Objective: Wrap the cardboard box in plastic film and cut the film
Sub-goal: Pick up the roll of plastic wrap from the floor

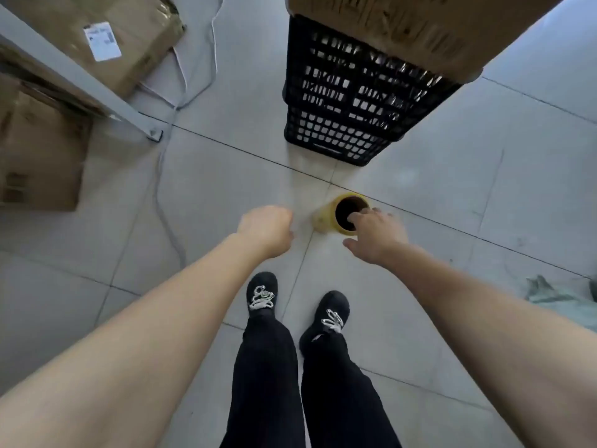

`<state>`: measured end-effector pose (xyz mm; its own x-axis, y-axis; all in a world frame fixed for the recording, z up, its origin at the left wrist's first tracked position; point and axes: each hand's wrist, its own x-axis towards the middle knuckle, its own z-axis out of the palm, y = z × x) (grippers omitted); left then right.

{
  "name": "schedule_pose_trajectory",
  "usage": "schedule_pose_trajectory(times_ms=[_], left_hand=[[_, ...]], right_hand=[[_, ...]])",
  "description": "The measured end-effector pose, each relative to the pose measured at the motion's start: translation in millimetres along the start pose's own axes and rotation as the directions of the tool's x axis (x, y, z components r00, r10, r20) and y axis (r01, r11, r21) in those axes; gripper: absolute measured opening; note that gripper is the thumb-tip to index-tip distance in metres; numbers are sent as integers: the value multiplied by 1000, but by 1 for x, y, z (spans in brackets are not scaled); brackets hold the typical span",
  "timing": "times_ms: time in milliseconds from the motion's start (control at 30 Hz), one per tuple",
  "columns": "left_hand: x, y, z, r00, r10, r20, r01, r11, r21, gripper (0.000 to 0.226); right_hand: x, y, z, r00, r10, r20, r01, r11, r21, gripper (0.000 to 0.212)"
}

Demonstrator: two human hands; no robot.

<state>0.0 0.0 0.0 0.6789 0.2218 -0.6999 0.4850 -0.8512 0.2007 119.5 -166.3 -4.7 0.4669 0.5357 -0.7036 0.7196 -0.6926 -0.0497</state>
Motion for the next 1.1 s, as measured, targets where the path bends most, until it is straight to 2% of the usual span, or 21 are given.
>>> schedule_pose_trajectory(times_ms=[200, 333, 433, 500, 567, 667, 767, 833, 900, 967, 1033, 1100], left_hand=[[41, -5, 45, 999, -34, 33, 33, 998, 52, 25], [58, -9, 65, 997, -53, 59, 53, 999, 4, 29], [63, -9, 71, 995, -52, 81, 54, 998, -29, 33], [62, -9, 69, 996, -51, 80, 56, 997, -51, 35], [57, -7, 63, 993, -71, 90, 79, 993, -88, 37], [43, -2, 46, 989, -106, 101, 119, 983, -141, 40], [21, 7, 23, 985, -141, 97, 161, 952, -260, 42], [2, 12, 9, 982, -168, 88, 189, 917, -352, 43], [-19, 14, -4, 976, -203, 84, 218, 858, -465, 47], [-45, 13, -15, 967, -211, 142, 253, 743, -619, 57], [-76, 13, -27, 969, -117, 218, 244, 601, -761, 76], [-105, 16, -39, 976, 13, 217, 181, 507, -843, 98]], right_hand=[[50, 2, 49, 998, -48, -30, 45, 992, -117, 36], [73, 5, 68, 1000, 11, -7, -12, 988, -153, 26], [79, 8, 76, 997, 60, -53, -67, 986, -150, 19], [77, 14, 71, 991, 104, -87, -110, 991, -71, 17], [70, 23, 58, 987, 111, -118, -102, 991, 82, 16], [45, 37, 27, 990, 26, -142, 19, 951, 308, 21], [11, 44, -11, 971, -164, -174, 219, 902, 372, 35], [-14, 46, -41, 942, -274, -192, 329, 864, 382, 36], [-39, 43, -74, 916, -348, -201, 401, 814, 420, 27], [-59, 39, -108, 883, -413, -222, 469, 759, 452, 15], [-81, 33, -145, 855, -464, -232, 516, 715, 472, 9], [-104, 24, -183, 837, -501, -220, 537, 671, 511, 9]])
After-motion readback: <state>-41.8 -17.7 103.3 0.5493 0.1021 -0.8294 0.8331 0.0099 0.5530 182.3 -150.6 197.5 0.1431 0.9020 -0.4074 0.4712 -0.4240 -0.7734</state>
